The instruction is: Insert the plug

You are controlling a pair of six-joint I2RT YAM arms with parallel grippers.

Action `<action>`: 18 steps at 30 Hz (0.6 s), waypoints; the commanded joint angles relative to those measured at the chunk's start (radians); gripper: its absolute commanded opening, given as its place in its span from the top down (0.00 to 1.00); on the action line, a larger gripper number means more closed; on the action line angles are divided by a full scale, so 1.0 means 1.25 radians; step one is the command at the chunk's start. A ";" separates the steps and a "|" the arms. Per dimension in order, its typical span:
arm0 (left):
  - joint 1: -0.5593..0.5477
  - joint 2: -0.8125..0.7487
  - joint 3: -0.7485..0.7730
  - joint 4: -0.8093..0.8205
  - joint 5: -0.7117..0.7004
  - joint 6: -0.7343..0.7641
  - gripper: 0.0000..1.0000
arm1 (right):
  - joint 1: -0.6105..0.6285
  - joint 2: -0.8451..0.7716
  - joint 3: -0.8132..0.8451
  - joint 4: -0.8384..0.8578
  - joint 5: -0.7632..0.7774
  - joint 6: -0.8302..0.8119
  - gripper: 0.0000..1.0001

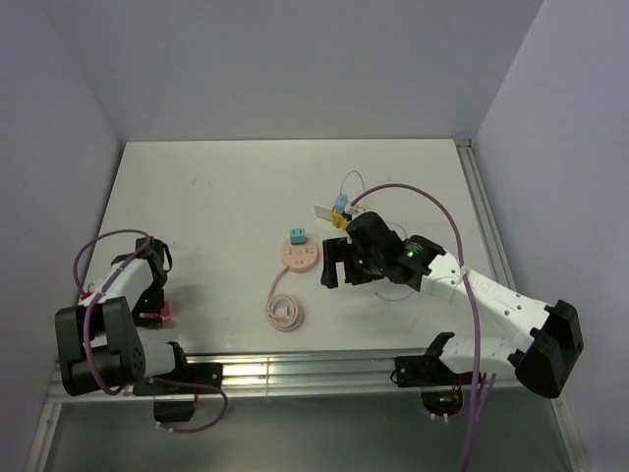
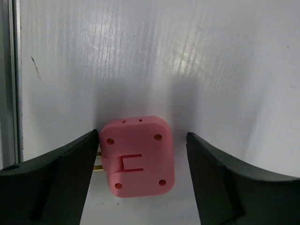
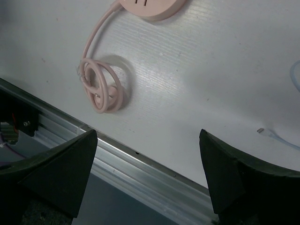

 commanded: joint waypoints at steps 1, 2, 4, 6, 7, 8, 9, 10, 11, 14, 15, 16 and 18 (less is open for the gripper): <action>0.006 0.046 0.008 0.040 0.025 -0.023 0.22 | 0.008 -0.033 0.004 0.007 -0.001 0.004 0.04; 0.006 0.057 0.013 0.044 0.030 -0.017 0.26 | 0.007 -0.038 0.002 0.007 0.002 0.004 0.05; 0.006 0.078 0.024 0.044 0.033 -0.003 0.38 | 0.009 -0.049 -0.004 0.004 0.009 0.008 0.05; 0.008 0.077 0.030 0.054 0.028 0.014 0.47 | 0.009 -0.057 -0.007 0.002 0.020 0.009 0.05; 0.007 0.072 0.031 0.061 0.024 0.043 0.52 | 0.009 -0.061 -0.012 0.001 0.021 0.009 0.05; 0.006 0.067 0.035 0.060 0.017 0.051 0.57 | 0.009 -0.063 -0.014 0.001 0.022 0.010 0.05; 0.006 0.055 0.045 0.047 0.006 0.057 0.66 | 0.009 -0.065 -0.015 0.003 0.020 0.010 0.05; 0.008 0.048 0.050 0.043 0.001 0.064 0.73 | 0.009 -0.065 -0.017 0.002 0.021 0.011 0.05; 0.007 0.028 0.067 0.033 -0.003 0.070 0.86 | 0.009 -0.065 -0.017 0.003 0.020 0.011 0.05; 0.003 -0.026 0.096 0.033 0.000 0.127 1.00 | 0.008 -0.059 -0.013 0.006 0.022 0.011 0.05; -0.003 -0.039 0.104 0.033 0.001 0.148 1.00 | 0.009 -0.054 -0.009 0.010 0.021 0.013 0.05; -0.012 -0.054 0.109 0.033 0.002 0.159 1.00 | 0.009 -0.053 -0.009 0.012 0.020 0.013 0.05; -0.037 -0.095 0.132 0.035 0.009 0.195 1.00 | 0.008 -0.048 -0.009 0.021 0.018 0.016 0.05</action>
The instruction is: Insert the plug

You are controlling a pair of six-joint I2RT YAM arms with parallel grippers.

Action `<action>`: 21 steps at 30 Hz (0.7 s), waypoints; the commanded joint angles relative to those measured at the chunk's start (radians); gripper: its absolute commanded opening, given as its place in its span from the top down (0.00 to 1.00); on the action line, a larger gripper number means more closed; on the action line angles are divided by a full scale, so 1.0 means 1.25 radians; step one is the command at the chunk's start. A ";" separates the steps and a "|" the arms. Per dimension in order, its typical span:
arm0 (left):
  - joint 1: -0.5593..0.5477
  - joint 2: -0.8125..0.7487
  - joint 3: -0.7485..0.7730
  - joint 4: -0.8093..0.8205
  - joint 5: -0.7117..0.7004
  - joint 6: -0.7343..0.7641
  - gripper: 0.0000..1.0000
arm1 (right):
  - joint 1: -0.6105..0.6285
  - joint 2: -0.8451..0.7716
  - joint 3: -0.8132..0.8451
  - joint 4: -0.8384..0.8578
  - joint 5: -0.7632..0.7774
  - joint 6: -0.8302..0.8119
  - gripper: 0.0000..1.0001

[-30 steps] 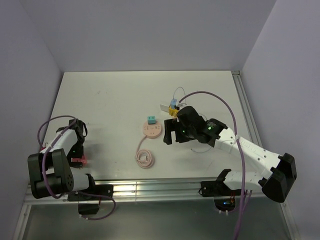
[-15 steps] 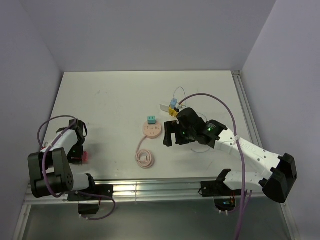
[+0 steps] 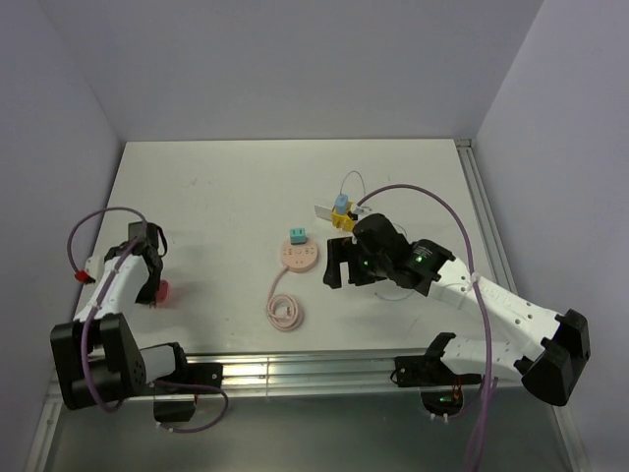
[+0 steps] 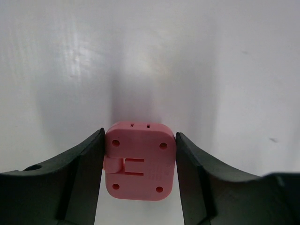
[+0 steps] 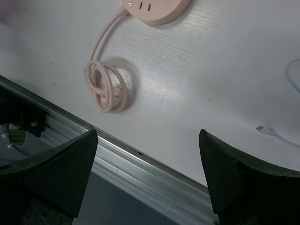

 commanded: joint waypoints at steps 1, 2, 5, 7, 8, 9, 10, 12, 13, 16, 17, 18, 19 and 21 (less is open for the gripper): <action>-0.040 -0.073 0.062 0.021 0.013 0.092 1.00 | 0.007 0.001 0.000 0.027 0.010 0.009 0.05; -0.054 -0.101 0.073 0.038 0.029 0.114 1.00 | 0.007 0.002 -0.001 0.032 0.010 0.011 0.05; -0.119 -0.170 0.073 0.162 0.159 0.272 1.00 | 0.007 0.011 -0.004 0.045 0.014 0.014 0.05; -0.188 -0.205 0.062 0.239 0.286 0.378 1.00 | 0.006 0.016 0.005 0.049 0.019 0.011 0.05; -0.210 -0.235 0.044 0.316 0.341 0.406 1.00 | 0.007 0.017 0.007 0.051 0.018 0.007 0.05; -0.249 -0.247 0.034 0.358 0.387 0.456 1.00 | 0.007 0.016 0.012 0.060 0.013 0.003 0.05; -0.267 -0.256 0.028 0.385 0.424 0.469 1.00 | 0.007 0.015 0.015 0.065 -0.004 -0.002 0.05; -0.309 -0.266 0.018 0.466 0.544 0.519 1.00 | 0.002 0.013 0.023 0.070 -0.021 -0.017 0.04; -0.323 -0.263 0.019 0.473 0.567 0.526 1.00 | -0.003 0.011 0.027 0.068 -0.033 -0.022 0.04; -0.370 -0.238 0.047 0.464 0.595 0.545 1.00 | -0.032 0.000 0.033 0.076 -0.088 -0.039 0.05; -0.384 -0.218 0.074 0.443 0.571 0.516 1.00 | -0.038 -0.016 0.021 0.086 -0.108 -0.049 0.05; -0.406 -0.211 0.081 0.442 0.575 0.502 1.00 | -0.044 -0.026 0.011 0.120 -0.118 -0.052 0.07; -0.420 -0.208 0.082 0.455 0.584 0.485 1.00 | -0.045 -0.034 0.003 0.139 -0.128 -0.052 0.07; -0.459 -0.220 0.057 0.507 0.584 0.403 1.00 | -0.047 -0.054 -0.021 0.204 -0.174 -0.047 0.08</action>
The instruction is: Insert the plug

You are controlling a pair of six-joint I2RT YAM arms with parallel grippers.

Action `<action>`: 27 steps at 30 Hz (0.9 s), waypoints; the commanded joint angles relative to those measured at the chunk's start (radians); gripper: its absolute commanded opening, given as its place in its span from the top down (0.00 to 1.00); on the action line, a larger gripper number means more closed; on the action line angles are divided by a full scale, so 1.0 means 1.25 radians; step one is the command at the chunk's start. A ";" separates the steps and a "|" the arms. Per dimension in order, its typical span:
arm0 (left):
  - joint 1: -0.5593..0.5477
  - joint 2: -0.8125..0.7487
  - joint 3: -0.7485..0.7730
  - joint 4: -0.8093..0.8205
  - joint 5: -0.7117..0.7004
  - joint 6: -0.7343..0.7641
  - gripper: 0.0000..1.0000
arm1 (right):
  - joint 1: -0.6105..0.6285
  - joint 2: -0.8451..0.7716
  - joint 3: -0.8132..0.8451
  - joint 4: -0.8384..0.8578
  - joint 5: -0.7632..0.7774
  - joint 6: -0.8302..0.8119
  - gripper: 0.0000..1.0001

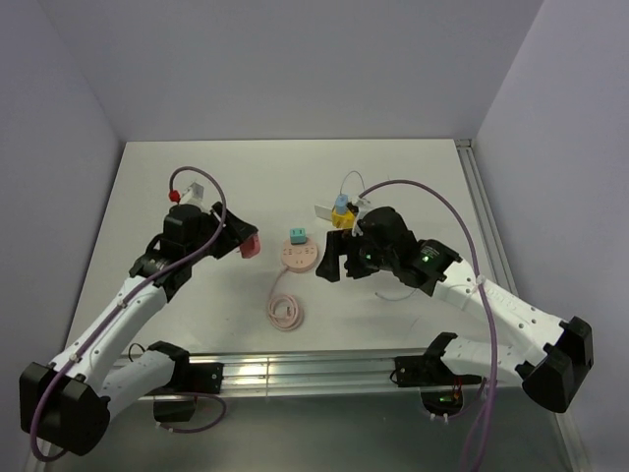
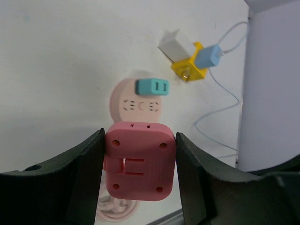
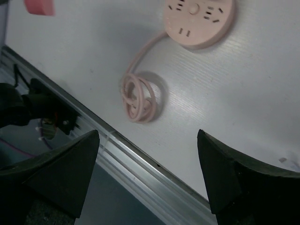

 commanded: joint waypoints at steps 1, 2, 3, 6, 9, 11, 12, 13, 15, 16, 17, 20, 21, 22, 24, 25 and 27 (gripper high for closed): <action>-0.059 -0.018 -0.004 0.109 0.019 -0.101 1.00 | -0.007 -0.051 -0.022 0.145 -0.088 -0.014 0.09; -0.076 -0.023 -0.011 0.121 0.004 -0.165 1.00 | -0.007 -0.053 -0.029 0.174 -0.107 0.001 0.10; -0.104 -0.021 -0.010 0.115 -0.034 -0.198 1.00 | -0.006 -0.050 -0.043 0.227 -0.124 0.010 0.12; -0.157 -0.001 0.030 0.036 -0.083 -0.263 1.00 | 0.004 -0.011 -0.022 0.264 -0.117 0.032 0.19; -0.250 0.007 0.067 -0.034 -0.253 -0.326 1.00 | 0.035 0.036 0.025 0.263 -0.038 0.033 0.21; -0.288 0.022 0.090 -0.064 -0.314 -0.355 1.00 | 0.051 0.057 0.041 0.272 -0.014 0.025 0.21; -0.314 0.028 0.095 -0.064 -0.321 -0.356 1.00 | 0.062 0.082 0.058 0.267 -0.009 0.025 0.21; -0.325 0.040 0.103 -0.064 -0.331 -0.355 1.00 | 0.064 0.093 0.068 0.262 -0.005 0.025 0.21; -0.350 0.051 0.109 -0.072 -0.343 -0.366 1.00 | 0.068 0.114 0.077 0.268 -0.009 0.026 0.21; -0.358 0.056 0.109 -0.072 -0.347 -0.369 1.00 | 0.069 0.117 0.075 0.273 -0.011 0.031 0.21; -0.364 0.066 0.111 -0.070 -0.345 -0.371 1.00 | 0.071 0.117 0.075 0.279 -0.017 0.037 0.21; -0.380 0.081 0.117 -0.071 -0.346 -0.372 1.00 | 0.076 0.127 0.068 0.295 -0.014 0.048 0.23; -0.387 0.085 0.120 -0.072 -0.349 -0.375 1.00 | 0.078 0.132 0.066 0.302 -0.016 0.050 0.23; -0.391 0.087 0.122 -0.069 -0.348 -0.375 1.00 | 0.079 0.134 0.068 0.306 -0.019 0.053 0.24; -0.399 0.090 0.121 -0.055 -0.331 -0.369 1.00 | 0.080 0.149 0.064 0.312 -0.017 0.058 0.28; -0.401 0.086 0.119 -0.043 -0.325 -0.367 1.00 | 0.081 0.157 0.065 0.309 -0.015 0.059 0.30; -0.404 0.077 0.109 -0.025 -0.308 -0.362 1.00 | 0.081 0.173 0.066 0.309 -0.019 0.059 0.35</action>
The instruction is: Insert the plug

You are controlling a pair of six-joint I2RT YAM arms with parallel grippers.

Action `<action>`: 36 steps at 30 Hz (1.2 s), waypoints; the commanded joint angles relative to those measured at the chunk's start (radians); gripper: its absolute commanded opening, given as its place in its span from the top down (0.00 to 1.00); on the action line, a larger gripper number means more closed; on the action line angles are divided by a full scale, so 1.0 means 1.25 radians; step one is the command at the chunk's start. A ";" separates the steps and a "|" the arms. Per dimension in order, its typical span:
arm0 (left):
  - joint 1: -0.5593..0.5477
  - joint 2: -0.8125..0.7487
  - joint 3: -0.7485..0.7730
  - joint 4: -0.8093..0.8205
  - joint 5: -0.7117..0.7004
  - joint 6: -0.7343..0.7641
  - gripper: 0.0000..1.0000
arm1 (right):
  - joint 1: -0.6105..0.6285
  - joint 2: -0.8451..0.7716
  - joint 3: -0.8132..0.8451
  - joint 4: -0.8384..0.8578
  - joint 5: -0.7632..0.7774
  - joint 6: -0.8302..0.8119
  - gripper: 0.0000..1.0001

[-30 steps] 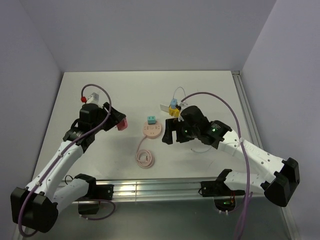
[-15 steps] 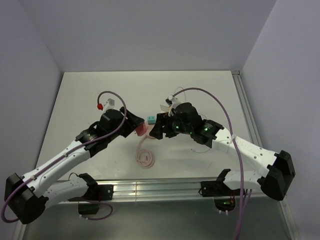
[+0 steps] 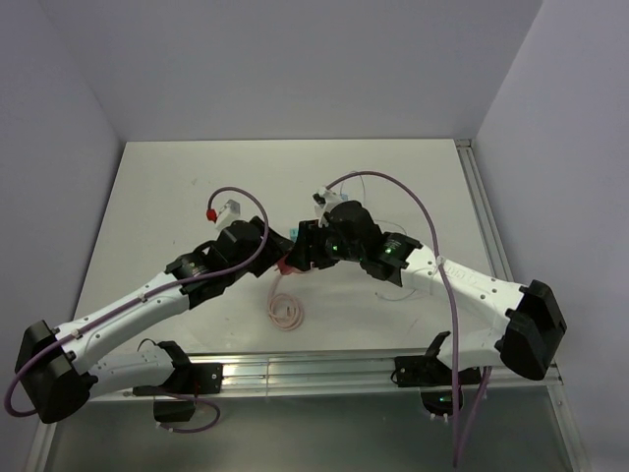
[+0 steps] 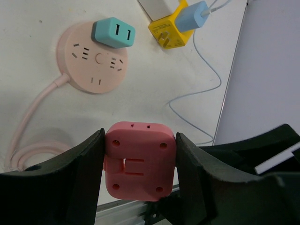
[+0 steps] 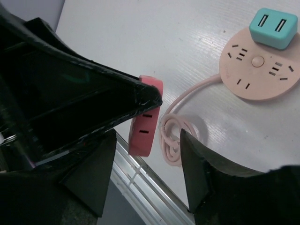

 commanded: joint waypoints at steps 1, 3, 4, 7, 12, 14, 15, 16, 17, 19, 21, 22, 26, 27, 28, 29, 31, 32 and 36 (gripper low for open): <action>-0.007 -0.017 0.020 0.062 0.014 -0.014 1.00 | 0.009 0.025 0.026 0.039 0.006 0.007 0.37; -0.007 -0.024 0.008 0.085 0.033 -0.005 1.00 | 0.009 0.023 0.013 0.061 0.003 0.012 0.48; -0.007 -0.027 0.000 0.092 0.052 -0.002 1.00 | 0.009 0.023 0.010 0.065 0.004 0.013 0.54; -0.007 -0.035 -0.014 0.118 0.080 0.009 1.00 | 0.009 0.028 0.006 0.069 -0.014 0.012 0.81; -0.007 -0.039 -0.017 0.163 0.129 0.105 0.61 | 0.009 0.004 -0.020 0.056 -0.018 0.005 1.00; -0.002 -0.042 0.000 0.138 0.130 0.147 0.46 | 0.008 -0.030 -0.047 0.049 -0.024 -0.008 1.00; 0.000 -0.045 0.008 0.118 0.130 0.161 0.44 | 0.008 -0.043 -0.058 0.045 -0.026 -0.013 1.00; 0.002 -0.060 0.005 0.121 0.139 0.179 0.42 | 0.007 -0.056 -0.068 0.042 -0.029 -0.028 1.00; 0.007 -0.067 0.003 0.127 0.163 0.214 0.42 | 0.007 -0.086 -0.087 0.035 -0.030 -0.038 1.00; 0.015 -0.099 -0.002 0.123 0.177 0.233 0.38 | 0.006 -0.116 -0.105 0.022 -0.037 -0.065 1.00; 0.022 -0.121 -0.005 0.116 0.184 0.261 0.30 | 0.002 -0.154 -0.126 0.001 -0.048 -0.081 1.00; 0.026 -0.137 0.001 0.099 0.188 0.271 0.26 | -0.004 -0.166 -0.132 -0.006 -0.053 -0.092 1.00; 0.050 -0.168 0.021 0.079 0.221 0.336 0.20 | -0.021 -0.218 -0.168 -0.028 -0.086 -0.108 1.00; 0.053 -0.178 0.025 0.078 0.241 0.343 0.18 | -0.025 -0.223 -0.171 -0.032 -0.102 -0.114 1.00; 0.054 -0.183 0.022 0.080 0.252 0.359 0.08 | -0.026 -0.234 -0.179 -0.031 -0.112 -0.116 1.00; 0.059 -0.189 0.019 0.112 0.272 0.372 0.09 | -0.029 -0.240 -0.183 -0.025 -0.129 -0.117 1.00; 0.064 -0.194 0.000 0.156 0.375 0.406 0.14 | -0.035 -0.265 -0.189 -0.016 -0.186 -0.117 1.00; 0.070 -0.194 -0.005 0.198 0.417 0.417 0.19 | -0.037 -0.274 -0.190 -0.011 -0.199 -0.117 1.00; 0.071 -0.199 -0.031 0.273 0.515 0.446 0.38 | -0.039 -0.318 -0.187 -0.026 -0.284 -0.134 1.00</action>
